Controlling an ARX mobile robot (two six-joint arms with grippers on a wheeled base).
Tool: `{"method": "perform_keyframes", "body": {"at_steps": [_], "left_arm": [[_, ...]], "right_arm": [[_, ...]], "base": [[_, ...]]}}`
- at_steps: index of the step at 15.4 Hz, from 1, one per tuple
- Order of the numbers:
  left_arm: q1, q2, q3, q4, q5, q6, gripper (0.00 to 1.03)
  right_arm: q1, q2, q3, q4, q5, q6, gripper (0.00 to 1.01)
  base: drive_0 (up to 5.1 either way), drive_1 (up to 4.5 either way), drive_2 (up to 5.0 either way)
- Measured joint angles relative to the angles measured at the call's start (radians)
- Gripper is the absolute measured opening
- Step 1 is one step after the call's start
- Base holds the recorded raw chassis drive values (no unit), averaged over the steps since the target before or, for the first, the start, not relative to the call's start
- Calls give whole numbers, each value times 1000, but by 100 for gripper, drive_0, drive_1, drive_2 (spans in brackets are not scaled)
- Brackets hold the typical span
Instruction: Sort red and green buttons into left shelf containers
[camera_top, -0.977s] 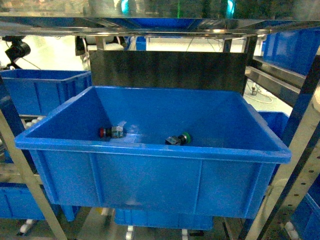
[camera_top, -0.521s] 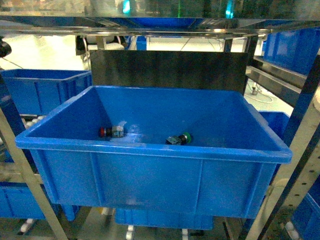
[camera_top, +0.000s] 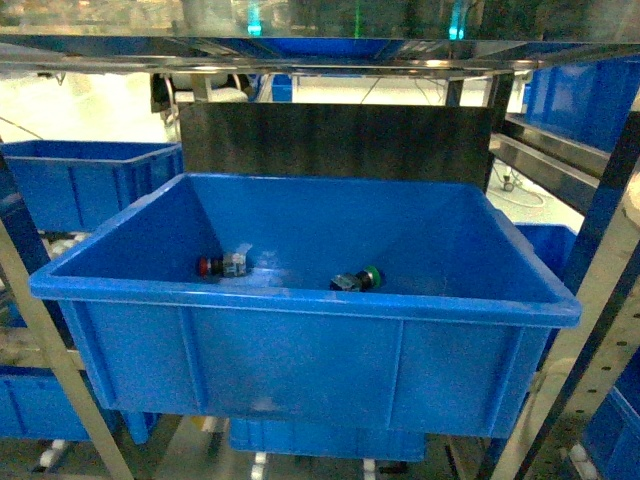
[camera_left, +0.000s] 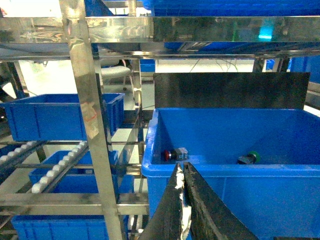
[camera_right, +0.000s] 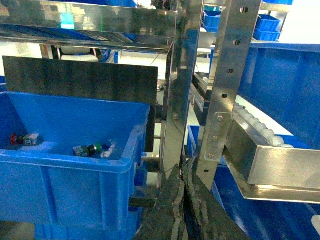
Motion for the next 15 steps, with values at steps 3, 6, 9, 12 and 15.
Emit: {"method": "perform_keyframes", "body": {"at_steps": [3, 6, 9, 12, 15], "left_arm": [[0, 0, 0, 0, 0, -1, 19], [0, 0, 0, 0, 0, -1, 48], [0, 0, 0, 0, 0, -1, 88], [0, 0, 0, 0, 0, 0, 98], [0, 0, 0, 0, 0, 0, 98]], "right_arm": [[0, 0, 0, 0, 0, 0, 13], [0, 0, 0, 0, 0, 0, 42], [0, 0, 0, 0, 0, 0, 81], [0, 0, 0, 0, 0, 0, 97], [0, 0, 0, 0, 0, 0, 98]], "base": [[0, 0, 0], [0, 0, 0], [0, 0, 0], [0, 0, 0], [0, 0, 0]]}}
